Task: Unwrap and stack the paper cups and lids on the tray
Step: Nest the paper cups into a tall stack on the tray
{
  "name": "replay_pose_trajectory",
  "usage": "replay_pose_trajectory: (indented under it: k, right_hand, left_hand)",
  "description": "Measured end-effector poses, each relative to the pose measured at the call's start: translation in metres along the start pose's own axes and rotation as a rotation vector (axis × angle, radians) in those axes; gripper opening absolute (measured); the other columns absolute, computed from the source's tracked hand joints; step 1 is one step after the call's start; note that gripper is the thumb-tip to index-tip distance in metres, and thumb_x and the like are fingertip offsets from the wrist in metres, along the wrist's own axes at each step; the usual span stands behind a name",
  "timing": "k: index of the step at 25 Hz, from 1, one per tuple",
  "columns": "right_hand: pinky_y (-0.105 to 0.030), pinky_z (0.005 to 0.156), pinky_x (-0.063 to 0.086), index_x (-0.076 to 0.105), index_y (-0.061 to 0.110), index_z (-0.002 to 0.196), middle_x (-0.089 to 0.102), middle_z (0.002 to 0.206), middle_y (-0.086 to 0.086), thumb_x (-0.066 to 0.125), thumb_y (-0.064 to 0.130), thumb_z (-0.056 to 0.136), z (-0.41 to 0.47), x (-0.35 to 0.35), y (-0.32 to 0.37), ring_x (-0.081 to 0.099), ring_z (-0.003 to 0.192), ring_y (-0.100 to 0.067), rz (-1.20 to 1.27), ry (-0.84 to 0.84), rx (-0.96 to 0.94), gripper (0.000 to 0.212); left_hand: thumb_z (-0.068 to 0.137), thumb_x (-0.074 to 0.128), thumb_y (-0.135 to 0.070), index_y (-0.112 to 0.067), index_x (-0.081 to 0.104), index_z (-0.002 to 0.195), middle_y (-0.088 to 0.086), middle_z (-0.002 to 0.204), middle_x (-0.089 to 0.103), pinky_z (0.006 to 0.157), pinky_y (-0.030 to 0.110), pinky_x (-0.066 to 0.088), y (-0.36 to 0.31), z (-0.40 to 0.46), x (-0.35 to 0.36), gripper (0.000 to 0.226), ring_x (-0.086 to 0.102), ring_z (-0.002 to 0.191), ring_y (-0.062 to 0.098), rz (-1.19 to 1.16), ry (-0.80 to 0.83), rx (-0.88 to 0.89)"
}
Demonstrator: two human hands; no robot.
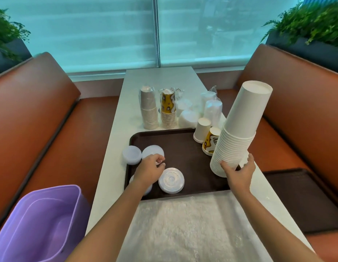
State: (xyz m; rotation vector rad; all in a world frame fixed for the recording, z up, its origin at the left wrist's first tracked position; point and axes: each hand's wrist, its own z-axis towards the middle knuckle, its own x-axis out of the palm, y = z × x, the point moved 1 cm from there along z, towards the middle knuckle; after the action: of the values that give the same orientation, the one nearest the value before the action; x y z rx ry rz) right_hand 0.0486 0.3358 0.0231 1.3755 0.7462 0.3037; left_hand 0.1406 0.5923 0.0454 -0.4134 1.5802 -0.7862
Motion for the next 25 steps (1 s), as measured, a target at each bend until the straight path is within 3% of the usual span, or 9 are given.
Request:
replay_pose_trajectory:
  k: [2, 5, 8, 10, 13, 17, 20, 22, 25]
  right_hand:
    - [-0.046, 0.102, 0.04, 0.042, 0.004, 0.132, 0.044, 0.13, -0.015, 0.075, 0.018, 0.076, -0.037, 0.01, -0.008, 0.043, 0.121, -0.029, -0.002, -0.109, 0.001, 0.066]
    - [-0.037, 0.095, 0.044, 0.052, 0.012, 0.116, 0.05, 0.113, -0.002, 0.067, 0.003, 0.082, -0.077, 0.039, -0.005, 0.05, 0.106, -0.016, 0.048, 0.077, -0.037, 0.039]
    - [-0.017, 0.082, 0.045, 0.054, 0.023, 0.107, 0.052, 0.107, 0.006, 0.063, -0.001, 0.083, -0.069, 0.072, 0.017, 0.051, 0.093, 0.005, 0.054, 0.272, -0.135, 0.036]
    - [-0.007, 0.072, 0.041, 0.054, 0.024, 0.108, 0.051, 0.108, 0.006, 0.062, 0.0, 0.084, -0.052, 0.096, 0.039, 0.049, 0.088, 0.01, 0.032, 0.353, -0.197, 0.035]
    - [-0.006, 0.077, 0.037, 0.053, 0.023, 0.119, 0.048, 0.115, 0.009, 0.06, 0.009, 0.088, -0.02, 0.133, 0.069, 0.047, 0.097, 0.003, -0.012, 0.452, -0.176, 0.035]
    - [-0.013, 0.085, 0.038, 0.048, 0.017, 0.132, 0.048, 0.121, 0.009, 0.057, 0.014, 0.091, 0.017, 0.184, 0.102, 0.047, 0.105, -0.004, -0.012, 0.561, -0.099, 0.041]
    - [-0.012, 0.07, 0.043, 0.048, 0.014, 0.13, 0.054, 0.121, 0.0, 0.051, 0.02, 0.096, 0.04, 0.226, 0.122, 0.052, 0.094, -0.009, 0.085, 0.678, 0.108, 0.035]
    - [-0.026, 0.077, 0.047, 0.045, 0.013, 0.127, 0.053, 0.123, -0.006, 0.043, 0.026, 0.1, 0.051, 0.25, 0.133, 0.054, 0.097, -0.019, 0.256, 0.764, 0.412, 0.031]
    - [-0.043, 0.089, 0.045, 0.029, 0.008, 0.143, 0.048, 0.13, -0.018, 0.039, 0.034, 0.101, 0.068, 0.285, 0.138, 0.052, 0.113, -0.034, 0.655, 0.769, 0.823, 0.05]
  left_hand:
    - [0.09, 0.06, -0.018, -0.014, 0.064, 0.109, -0.005, 0.097, 0.057, 0.081, 0.026, 0.048, -0.004, 0.008, 0.001, 0.021, 0.058, 0.088, 0.014, -0.032, -0.002, -0.003]
    - [0.09, 0.061, -0.019, -0.018, 0.064, 0.108, -0.005, 0.098, 0.058, 0.081, 0.026, 0.049, -0.008, 0.021, -0.001, 0.019, 0.059, 0.087, 0.015, -0.11, -0.006, -0.036]
    - [0.09, 0.061, -0.018, -0.02, 0.064, 0.108, -0.003, 0.104, 0.06, 0.085, 0.023, 0.045, -0.013, 0.039, -0.012, 0.018, 0.055, 0.091, 0.011, -0.158, -0.041, -0.074]
    - [0.089, 0.062, -0.016, -0.017, 0.063, 0.113, 0.001, 0.109, 0.062, 0.084, 0.021, 0.041, -0.017, 0.056, -0.026, 0.024, 0.054, 0.09, 0.011, -0.211, -0.093, -0.103]
    - [0.088, 0.064, -0.017, -0.018, 0.052, 0.128, 0.006, 0.122, 0.055, 0.082, 0.025, 0.043, -0.021, 0.09, -0.051, 0.042, 0.055, 0.092, 0.016, -0.259, -0.205, -0.105]
    - [0.085, 0.066, -0.022, -0.027, 0.04, 0.138, 0.006, 0.142, 0.035, 0.103, 0.034, 0.039, -0.024, 0.148, -0.082, 0.06, 0.044, 0.123, 0.024, -0.154, -0.322, -0.006]
    - [0.083, 0.068, -0.03, -0.031, 0.034, 0.141, 0.005, 0.149, 0.024, 0.106, 0.038, 0.035, -0.034, 0.198, -0.097, 0.067, 0.036, 0.132, 0.028, -0.056, -0.388, 0.069]
    - [0.08, 0.07, -0.037, -0.035, 0.029, 0.143, 0.004, 0.152, 0.017, 0.106, 0.042, 0.035, -0.039, 0.227, -0.099, 0.076, 0.03, 0.135, 0.031, 0.038, -0.389, 0.102]
    - [0.076, 0.073, -0.045, -0.04, 0.02, 0.145, 0.004, 0.155, 0.012, 0.108, 0.047, 0.034, -0.034, 0.261, -0.089, 0.087, 0.028, 0.137, 0.034, 0.107, -0.33, 0.079]
